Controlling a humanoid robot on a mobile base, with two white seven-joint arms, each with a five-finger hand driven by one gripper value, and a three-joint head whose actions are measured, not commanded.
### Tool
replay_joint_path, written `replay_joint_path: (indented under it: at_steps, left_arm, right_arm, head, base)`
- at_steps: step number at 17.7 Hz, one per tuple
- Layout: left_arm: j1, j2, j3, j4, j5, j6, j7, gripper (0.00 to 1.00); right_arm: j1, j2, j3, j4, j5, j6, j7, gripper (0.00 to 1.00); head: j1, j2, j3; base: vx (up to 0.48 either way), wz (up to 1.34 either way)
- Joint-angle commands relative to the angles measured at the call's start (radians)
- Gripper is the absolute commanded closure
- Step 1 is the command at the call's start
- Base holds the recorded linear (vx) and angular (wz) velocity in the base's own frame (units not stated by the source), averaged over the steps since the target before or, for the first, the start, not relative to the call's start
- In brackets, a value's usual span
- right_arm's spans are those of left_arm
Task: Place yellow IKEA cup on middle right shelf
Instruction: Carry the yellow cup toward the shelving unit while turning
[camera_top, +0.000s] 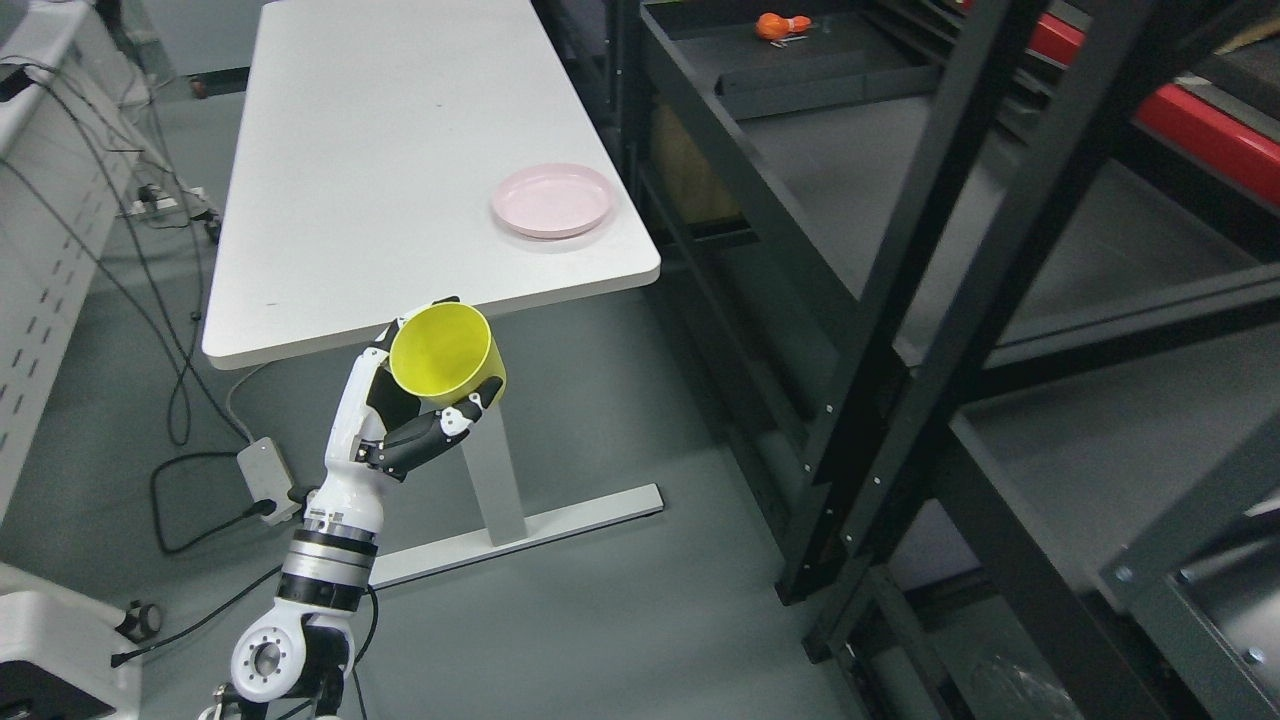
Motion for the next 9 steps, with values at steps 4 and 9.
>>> replay_joint_path:
  at_steps: [4, 9]
  left_arm:
    - [0.001, 0.017, -0.062, 0.000, 0.002, -0.001, -0.001, 1.00]
    - [0.002, 0.017, -0.087, -0.002, 0.003, -0.002, 0.001, 0.99]
  right_arm:
    - [0.014, -0.017, 0.017, 0.000, -0.025, 0.001, 0.001, 0.01]
    - [0.014, -0.017, 0.017, 0.000, -0.025, 0.001, 0.001, 0.01]
  head:
    - [0.0000, 0.000, 0.000]
    - [0.0000, 0.000, 0.000]
  base:
    - [-0.194, -0.60]
    - [-0.126, -0.70]
